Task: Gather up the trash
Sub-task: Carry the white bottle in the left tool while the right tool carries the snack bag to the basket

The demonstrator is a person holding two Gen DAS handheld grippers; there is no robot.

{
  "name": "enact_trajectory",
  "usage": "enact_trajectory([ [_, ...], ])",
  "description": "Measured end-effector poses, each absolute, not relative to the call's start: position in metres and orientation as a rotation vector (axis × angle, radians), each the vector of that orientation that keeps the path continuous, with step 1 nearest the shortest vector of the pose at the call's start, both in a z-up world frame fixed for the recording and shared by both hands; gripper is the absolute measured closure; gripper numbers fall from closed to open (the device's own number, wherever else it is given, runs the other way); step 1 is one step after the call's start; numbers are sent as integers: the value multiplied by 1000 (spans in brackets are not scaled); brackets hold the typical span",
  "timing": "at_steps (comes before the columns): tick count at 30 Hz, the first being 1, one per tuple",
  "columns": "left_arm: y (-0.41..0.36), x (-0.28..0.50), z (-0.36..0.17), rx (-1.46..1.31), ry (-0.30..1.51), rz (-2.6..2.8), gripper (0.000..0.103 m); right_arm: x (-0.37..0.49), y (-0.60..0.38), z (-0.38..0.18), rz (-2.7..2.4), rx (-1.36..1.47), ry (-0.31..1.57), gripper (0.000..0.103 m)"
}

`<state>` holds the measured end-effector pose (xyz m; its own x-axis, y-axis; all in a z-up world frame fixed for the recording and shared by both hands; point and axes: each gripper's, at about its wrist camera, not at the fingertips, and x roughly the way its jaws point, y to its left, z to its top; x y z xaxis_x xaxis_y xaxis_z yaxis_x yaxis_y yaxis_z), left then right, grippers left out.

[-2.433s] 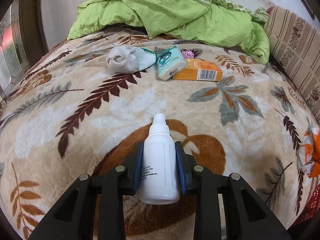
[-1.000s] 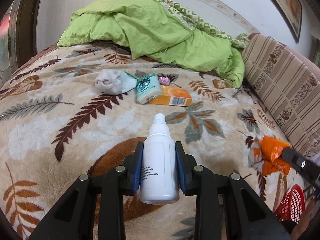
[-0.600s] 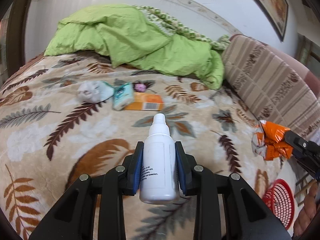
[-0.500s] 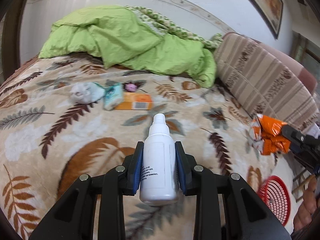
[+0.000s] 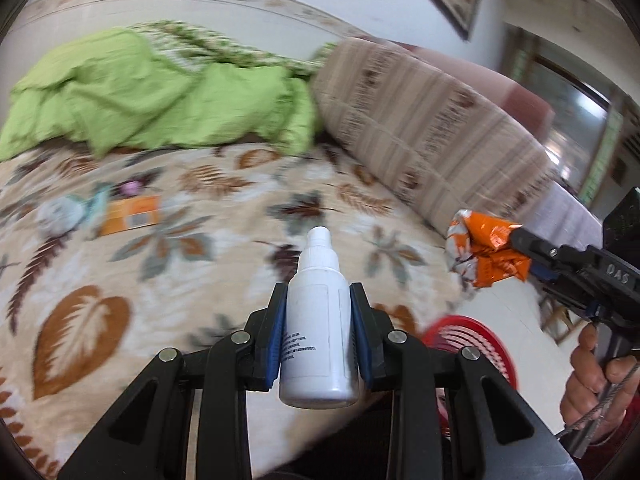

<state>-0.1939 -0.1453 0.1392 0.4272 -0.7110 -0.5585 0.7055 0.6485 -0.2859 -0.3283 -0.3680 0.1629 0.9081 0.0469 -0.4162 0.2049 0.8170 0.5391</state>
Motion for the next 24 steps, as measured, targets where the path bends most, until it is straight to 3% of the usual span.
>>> enact_trajectory([
  [18, -291, -295, 121, 176, 858, -1245, 74, -444, -454, 118, -381, 742, 494, 72],
  [19, -294, -297, 119, 177, 865, -1246, 70, -445, -455, 116, -392, 744, 500, 71],
  [20, -296, -298, 118, 177, 879, -1249, 58, -446, -457, 114, -408, 748, 507, 69],
  [22, -296, -298, 118, 167, 880, -1253, 54, -449, -460, 111, -408, 761, 514, 59],
  [24, -295, -297, 119, 167, 871, -1249, 54, -451, -461, 110, -411, 768, 510, 58],
])
